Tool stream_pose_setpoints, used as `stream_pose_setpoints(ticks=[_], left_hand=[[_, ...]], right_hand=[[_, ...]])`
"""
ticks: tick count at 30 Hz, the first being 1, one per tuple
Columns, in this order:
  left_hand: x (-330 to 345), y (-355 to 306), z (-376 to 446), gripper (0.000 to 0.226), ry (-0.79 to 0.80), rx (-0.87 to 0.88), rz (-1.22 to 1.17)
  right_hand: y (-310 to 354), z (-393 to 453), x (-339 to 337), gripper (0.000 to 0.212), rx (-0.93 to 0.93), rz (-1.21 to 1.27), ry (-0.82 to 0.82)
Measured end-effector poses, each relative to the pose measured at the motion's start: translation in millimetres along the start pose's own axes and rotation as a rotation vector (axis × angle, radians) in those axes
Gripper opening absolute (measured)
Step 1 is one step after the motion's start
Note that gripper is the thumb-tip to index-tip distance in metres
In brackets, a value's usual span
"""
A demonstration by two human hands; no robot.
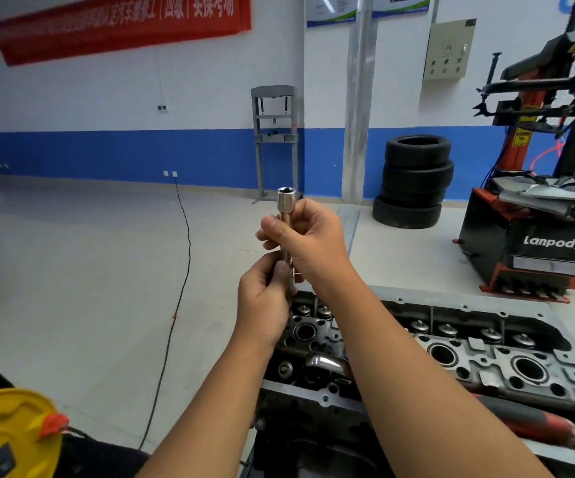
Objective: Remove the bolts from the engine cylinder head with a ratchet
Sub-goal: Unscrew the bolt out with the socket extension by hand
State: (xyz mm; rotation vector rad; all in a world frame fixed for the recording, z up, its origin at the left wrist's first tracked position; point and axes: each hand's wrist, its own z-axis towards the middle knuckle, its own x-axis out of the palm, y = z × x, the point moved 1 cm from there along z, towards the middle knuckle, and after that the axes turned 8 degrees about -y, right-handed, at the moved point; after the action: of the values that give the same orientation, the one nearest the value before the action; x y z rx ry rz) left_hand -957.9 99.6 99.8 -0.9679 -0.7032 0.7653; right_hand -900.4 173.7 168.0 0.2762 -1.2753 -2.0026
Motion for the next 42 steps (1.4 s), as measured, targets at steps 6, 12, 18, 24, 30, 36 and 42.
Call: stream_pose_setpoints(ticks=[6,12,18,24,30,36,42], left_hand=[[-4,4,4,0.010,-0.094,0.066,0.067],[-4,1,3,0.006,-0.078,0.048,0.004],[-3,0,2,0.019,-0.037,0.006,-0.025],[-7,6,6,0.019,-0.159,0.046,0.054],[-2,6,5,0.022,-0.057,-0.009,-0.048],[-4,6,6,0.023,-0.139,0.058,0.073],[-8,7,7,0.013,-0.176,0.050,0.075]], right_hand=[[5,-4,0,0.009,0.027,0.010,0.034],[5,-2,-2,0.019,0.028,0.004,-0.037],[3,3,1,0.009,0.052,-0.030,0.014],[-2,5,-2,0.017,0.036,-0.060,-0.003],[1,6,-1,0.006,0.053,-0.048,0.025],[-1,6,-1,0.005,0.048,-0.068,0.049],[-3,7,-3,0.014,0.024,-0.111,-0.010]])
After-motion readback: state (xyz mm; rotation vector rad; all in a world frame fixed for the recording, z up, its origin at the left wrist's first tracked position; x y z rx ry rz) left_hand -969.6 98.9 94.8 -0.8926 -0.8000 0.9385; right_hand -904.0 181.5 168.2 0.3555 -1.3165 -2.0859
